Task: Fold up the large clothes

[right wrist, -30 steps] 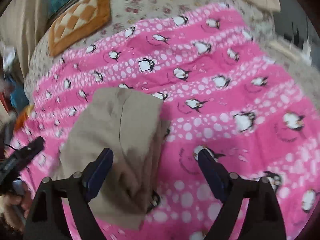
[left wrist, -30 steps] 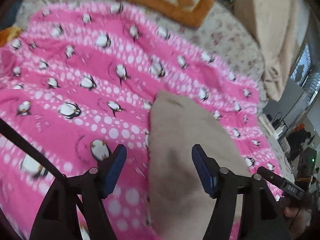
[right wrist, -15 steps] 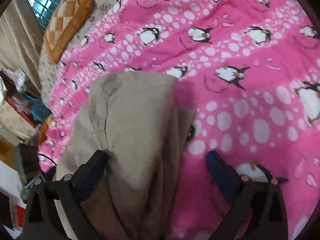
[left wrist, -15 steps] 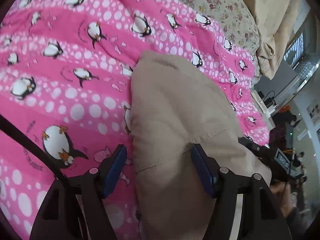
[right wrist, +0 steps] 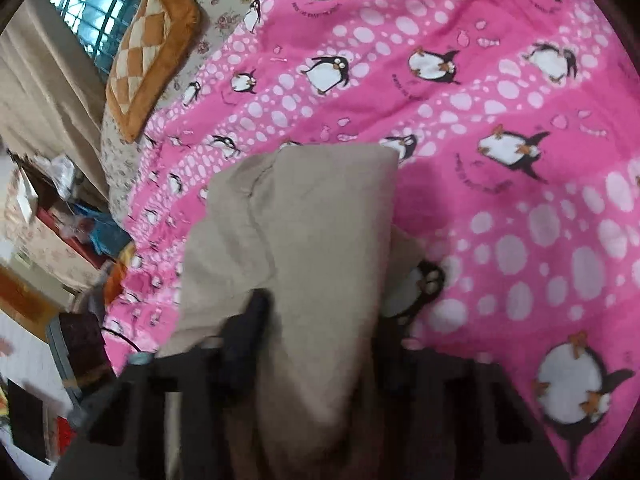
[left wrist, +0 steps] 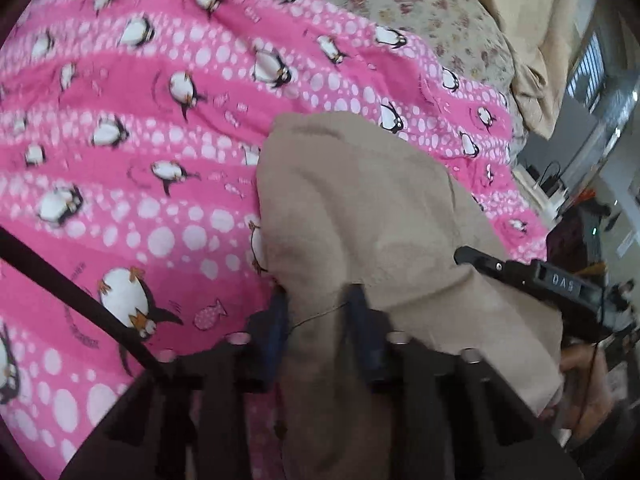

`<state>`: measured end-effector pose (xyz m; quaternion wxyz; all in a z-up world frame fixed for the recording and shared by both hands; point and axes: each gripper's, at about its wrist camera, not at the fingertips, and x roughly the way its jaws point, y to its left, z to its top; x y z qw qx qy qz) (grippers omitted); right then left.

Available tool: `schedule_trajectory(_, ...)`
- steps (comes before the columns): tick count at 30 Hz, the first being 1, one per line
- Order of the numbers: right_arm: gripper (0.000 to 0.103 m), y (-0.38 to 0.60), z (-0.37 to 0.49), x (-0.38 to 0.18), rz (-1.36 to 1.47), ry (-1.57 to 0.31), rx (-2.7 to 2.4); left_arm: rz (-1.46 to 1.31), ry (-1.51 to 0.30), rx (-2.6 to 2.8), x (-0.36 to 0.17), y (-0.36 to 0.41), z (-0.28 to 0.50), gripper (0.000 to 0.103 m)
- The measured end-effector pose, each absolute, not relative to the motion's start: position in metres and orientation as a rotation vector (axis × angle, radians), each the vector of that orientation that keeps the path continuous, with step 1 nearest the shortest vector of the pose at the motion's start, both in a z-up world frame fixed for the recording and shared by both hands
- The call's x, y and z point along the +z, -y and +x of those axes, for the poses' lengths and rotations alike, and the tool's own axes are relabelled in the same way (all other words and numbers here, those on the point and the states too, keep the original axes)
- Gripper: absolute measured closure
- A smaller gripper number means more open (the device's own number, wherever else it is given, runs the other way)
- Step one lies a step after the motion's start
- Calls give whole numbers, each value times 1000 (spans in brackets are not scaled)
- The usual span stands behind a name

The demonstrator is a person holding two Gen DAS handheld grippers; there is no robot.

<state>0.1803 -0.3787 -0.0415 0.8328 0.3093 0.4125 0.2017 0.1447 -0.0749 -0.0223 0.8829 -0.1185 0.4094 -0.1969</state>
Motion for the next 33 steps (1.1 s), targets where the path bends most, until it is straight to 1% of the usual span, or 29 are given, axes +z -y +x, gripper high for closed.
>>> schedule_trajectory(2, 65, 376, 180, -43, 666, -878, 416, -246, -830, -399, -20, 73, 142, 103)
schedule_trajectory(7, 70, 368, 180, -43, 734, -881, 445, -255, -791, -387, -2, 57, 139, 103)
schedule_trajectory(11, 70, 342, 187, -43, 755, -892, 507, -254, -759, -333, 13, 27, 132, 103)
schedule_trajectory(16, 70, 289, 193, -41, 740, -900, 599, -251, -751, -253, 18, -21, 122, 103)
schedule_trajectory(19, 70, 270, 194, -40, 727, -895, 620, -257, -714, -223, 22, -45, 115, 103)
schedule_trajectory(21, 65, 269, 193, -39, 708, -896, 590, -271, -726, -226, 21, -51, 116, 103)
schedule_trajectory(23, 53, 276, 189, -39, 719, -903, 549, -316, -743, -233, 19, -53, 115, 103)
schedule_trajectory(25, 47, 285, 181, -32, 702, -908, 507, -352, -753, -291, 19, -46, 114, 103)
schedule_trajectory(29, 47, 312, 154, -6, 686, -867, 413, -272, -752, -367, 25, -16, 107, 103)
schedule_trajectory(33, 47, 310, 109, 44, 512, -745, 390, -179, -753, -365, 23, 8, 91, 103)
